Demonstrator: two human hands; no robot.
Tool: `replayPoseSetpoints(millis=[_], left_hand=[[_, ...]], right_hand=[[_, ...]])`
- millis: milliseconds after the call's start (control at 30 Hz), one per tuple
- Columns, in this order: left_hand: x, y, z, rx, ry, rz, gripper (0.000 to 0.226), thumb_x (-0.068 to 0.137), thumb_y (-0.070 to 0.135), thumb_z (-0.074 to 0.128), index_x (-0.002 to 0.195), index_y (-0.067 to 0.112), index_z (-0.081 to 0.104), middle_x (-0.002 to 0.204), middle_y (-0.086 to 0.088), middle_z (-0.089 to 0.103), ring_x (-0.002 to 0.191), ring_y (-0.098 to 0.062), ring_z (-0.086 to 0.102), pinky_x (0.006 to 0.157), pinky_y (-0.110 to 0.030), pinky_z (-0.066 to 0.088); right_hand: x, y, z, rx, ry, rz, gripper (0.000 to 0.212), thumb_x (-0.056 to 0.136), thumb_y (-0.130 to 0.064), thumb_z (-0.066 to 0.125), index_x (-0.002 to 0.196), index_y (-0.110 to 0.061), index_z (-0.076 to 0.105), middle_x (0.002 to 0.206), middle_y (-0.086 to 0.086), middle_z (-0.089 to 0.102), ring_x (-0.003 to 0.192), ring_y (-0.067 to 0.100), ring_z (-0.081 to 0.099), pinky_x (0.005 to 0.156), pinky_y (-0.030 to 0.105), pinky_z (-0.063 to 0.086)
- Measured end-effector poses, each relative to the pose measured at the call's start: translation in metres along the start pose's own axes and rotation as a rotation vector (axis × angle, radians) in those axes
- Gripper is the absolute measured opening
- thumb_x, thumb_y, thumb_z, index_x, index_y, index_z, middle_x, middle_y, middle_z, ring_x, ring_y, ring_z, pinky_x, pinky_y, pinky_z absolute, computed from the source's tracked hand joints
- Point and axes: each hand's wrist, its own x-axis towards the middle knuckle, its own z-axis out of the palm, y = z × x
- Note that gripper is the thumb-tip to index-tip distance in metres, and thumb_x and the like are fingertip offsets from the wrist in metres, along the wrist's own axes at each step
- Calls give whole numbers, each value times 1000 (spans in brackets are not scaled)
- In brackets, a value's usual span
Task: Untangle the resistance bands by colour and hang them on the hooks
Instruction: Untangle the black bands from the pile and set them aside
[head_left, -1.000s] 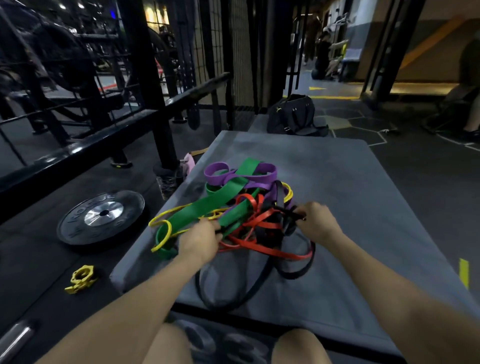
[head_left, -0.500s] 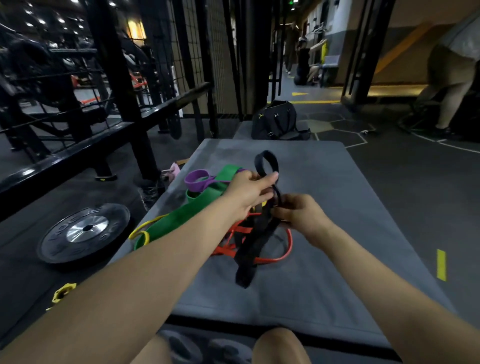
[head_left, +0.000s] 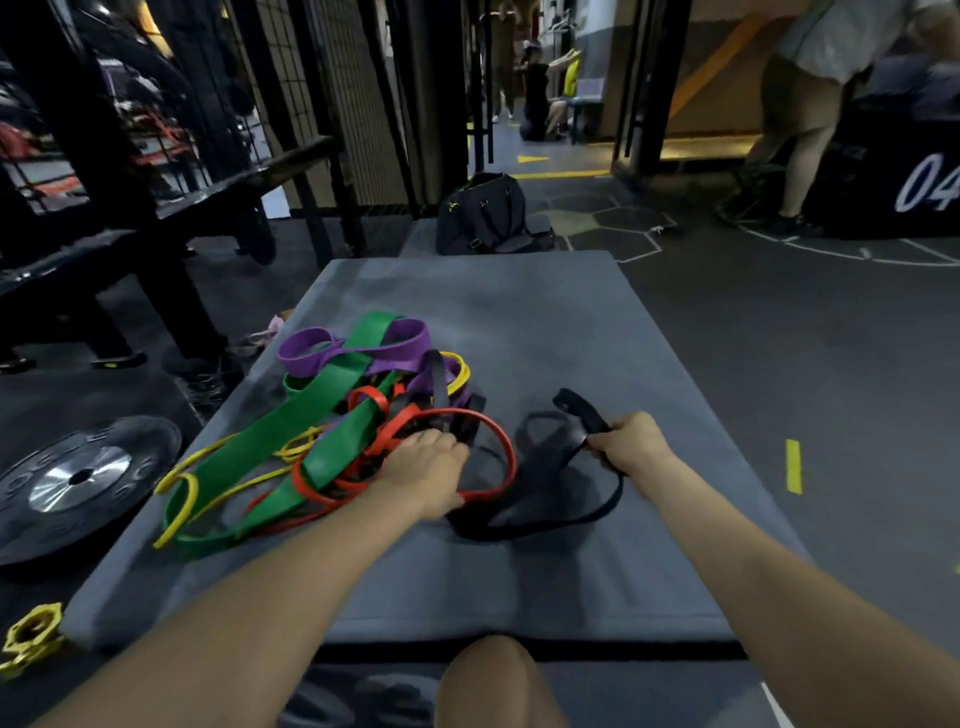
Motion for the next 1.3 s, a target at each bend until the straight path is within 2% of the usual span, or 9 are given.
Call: replayPoseSetpoints(millis=[167, 233, 300, 367, 767, 867, 933, 1033, 1300], left_hand=[[-3, -2, 2, 152, 55, 26, 33, 88, 22, 52, 119, 12, 57, 123, -6, 56, 121, -26, 43, 105, -33, 29], [-6, -2, 5, 80, 86, 0, 27, 90, 20, 47, 113, 13, 60, 118, -5, 59, 118, -26, 45, 100, -33, 33], [-8, -10, 2, -179, 213, -110, 22, 88, 27, 54, 106, 18, 63, 111, -3, 59, 113, -24, 50, 95, -34, 40], [-12, -24, -7, -458, 393, -202, 18, 85, 24, 60, 101, 16, 64, 105, -7, 60, 105, -28, 55, 91, -38, 44], [-60, -86, -9, -882, 560, -497, 13, 92, 9, 51, 93, -1, 60, 90, -18, 62, 89, -30, 57, 73, -27, 34], [-62, -88, -10, -984, 605, -480, 12, 92, 8, 52, 83, 9, 59, 79, -8, 65, 75, -11, 63, 68, -22, 37], [-63, -96, -11, -1150, 643, -547, 24, 93, 7, 49, 72, 19, 50, 69, 1, 61, 60, 2, 62, 67, -21, 46], [-65, -115, -8, -1299, 670, -677, 27, 95, 8, 47, 71, 21, 47, 67, -1, 57, 59, -9, 62, 68, -34, 50], [-72, -131, 8, -1268, 584, -825, 23, 94, 25, 47, 73, 16, 47, 69, -10, 55, 72, -31, 55, 73, -49, 49]], right_hand=[[0, 4, 8, -97, 0, -34, 43, 82, -11, 68, 55, -13, 34, 56, 4, 37, 58, 20, 38, 62, 29, 32], [-5, -1, 8, -161, 23, -75, 36, 83, -17, 68, 57, -11, 43, 59, 7, 45, 63, 23, 47, 65, 31, 37], [-10, -8, 7, -198, 47, -145, 19, 84, -21, 67, 91, -3, 65, 95, 16, 64, 96, 32, 59, 83, 37, 48], [-15, -17, 9, -224, 54, -210, 41, 87, -21, 64, 121, 0, 56, 124, 18, 58, 117, 34, 53, 95, 37, 45], [-39, -66, 87, -267, -71, -529, 41, 81, -15, 67, 120, -5, 58, 124, 15, 59, 118, 30, 54, 94, 30, 40], [-41, -78, 108, -304, -156, -663, 64, 76, -17, 71, 135, -13, 46, 131, 12, 50, 125, 28, 45, 102, 29, 35], [-41, -84, 119, -331, -193, -720, 57, 77, -13, 68, 132, -14, 50, 129, 11, 55, 122, 27, 49, 102, 29, 37], [-41, -86, 125, -444, -218, -760, 36, 80, -10, 62, 115, -13, 65, 118, 7, 65, 114, 24, 57, 95, 26, 40], [-48, -70, 120, -684, -308, -767, 48, 78, -28, 66, 123, -17, 56, 122, 5, 61, 115, 27, 54, 97, 36, 44]])
